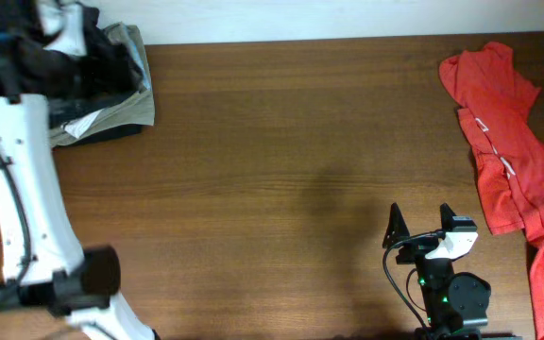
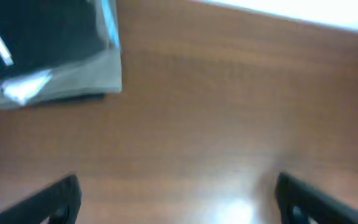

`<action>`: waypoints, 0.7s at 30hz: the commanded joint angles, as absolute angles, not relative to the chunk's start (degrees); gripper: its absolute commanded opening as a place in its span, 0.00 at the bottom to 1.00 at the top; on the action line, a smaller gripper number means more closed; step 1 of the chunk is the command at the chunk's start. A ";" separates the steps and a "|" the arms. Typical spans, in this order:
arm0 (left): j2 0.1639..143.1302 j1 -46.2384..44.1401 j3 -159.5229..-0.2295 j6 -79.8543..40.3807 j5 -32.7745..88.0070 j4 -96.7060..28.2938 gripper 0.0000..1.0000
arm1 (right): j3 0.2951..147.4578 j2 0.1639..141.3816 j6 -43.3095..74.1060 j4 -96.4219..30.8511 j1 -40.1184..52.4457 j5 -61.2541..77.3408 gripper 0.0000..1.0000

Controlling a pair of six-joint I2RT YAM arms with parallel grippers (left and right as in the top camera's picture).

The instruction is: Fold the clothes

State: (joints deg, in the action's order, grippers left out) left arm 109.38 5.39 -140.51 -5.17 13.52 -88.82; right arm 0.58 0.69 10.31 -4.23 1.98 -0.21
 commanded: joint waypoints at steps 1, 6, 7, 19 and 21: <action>91.09 -3.73 -114.34 -2.70 3.49 -71.02 0.99 | 0.32 0.36 9.85 -4.60 2.20 -0.56 0.99; 62.59 -8.36 -69.14 -2.11 1.50 -47.35 0.99 | 0.32 0.36 9.85 -4.60 2.20 -0.56 0.99; 58.02 -8.36 -64.29 -2.11 1.48 -47.18 0.99 | 0.32 0.36 9.85 -4.58 2.20 -0.56 0.99; 7.42 -3.20 -7.53 -2.11 -1.30 -0.12 0.99 | 0.32 0.36 9.85 -4.60 2.20 -0.56 0.99; 2.55 -3.20 -2.09 -2.11 -1.32 3.05 0.99 | 0.32 0.36 9.85 -4.58 2.20 -0.56 0.99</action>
State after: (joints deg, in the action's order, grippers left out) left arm 6.85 -3.44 -6.68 -2.79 -0.93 0.78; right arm 0.62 0.80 10.26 -4.32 1.98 -0.19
